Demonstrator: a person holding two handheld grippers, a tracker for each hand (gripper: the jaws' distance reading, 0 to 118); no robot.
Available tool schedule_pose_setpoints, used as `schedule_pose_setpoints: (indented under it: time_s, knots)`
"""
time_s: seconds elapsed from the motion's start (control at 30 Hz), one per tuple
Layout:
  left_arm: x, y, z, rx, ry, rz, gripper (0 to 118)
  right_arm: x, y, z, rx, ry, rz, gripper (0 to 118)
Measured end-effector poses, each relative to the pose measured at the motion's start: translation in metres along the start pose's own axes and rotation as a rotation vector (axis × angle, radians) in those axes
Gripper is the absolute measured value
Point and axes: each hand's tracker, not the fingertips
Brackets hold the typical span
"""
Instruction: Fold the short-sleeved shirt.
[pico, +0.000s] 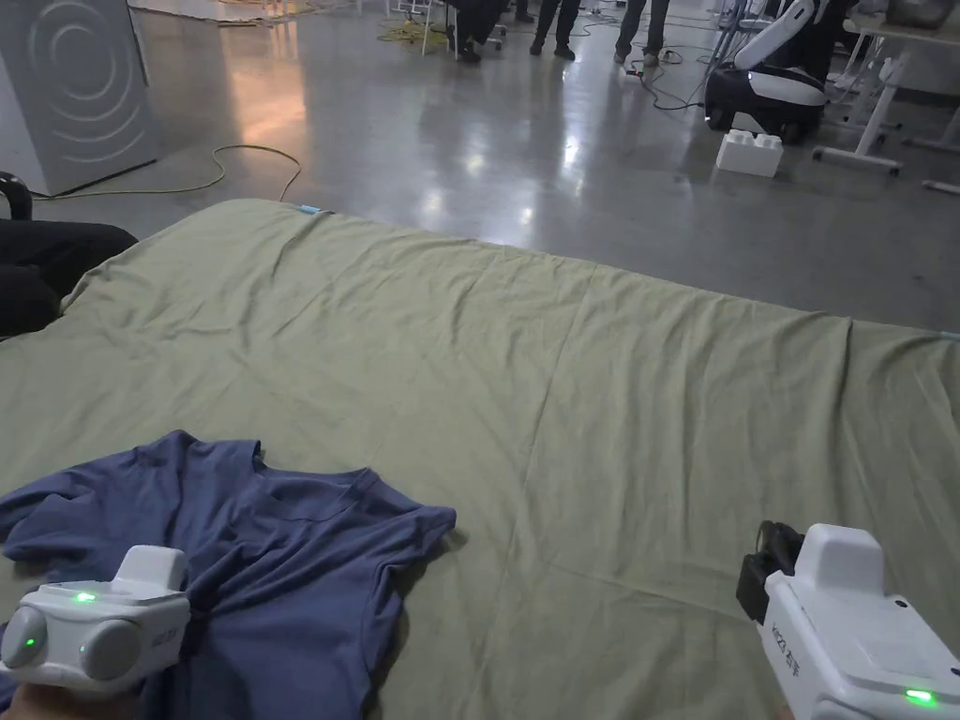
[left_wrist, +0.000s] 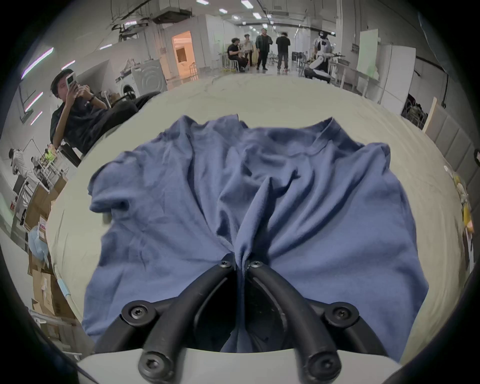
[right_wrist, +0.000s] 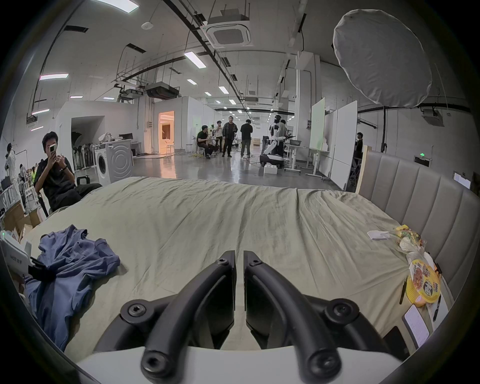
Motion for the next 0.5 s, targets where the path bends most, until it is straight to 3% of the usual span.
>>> schedule_pose_setpoints:
  time_s: [0.13, 0.5]
  knots:
    - [-0.002, 0.013, 0.024, 0.143, -0.042, 0.046, 4, 0.002, 0.002, 0.002, 0.011, 0.0, 0.002, 7]
    - [0.035, 0.09, 0.093, 0.445, -0.128, -0.032, 4, 0.028, 0.016, 0.019, 0.07, -0.026, -0.04, 7]
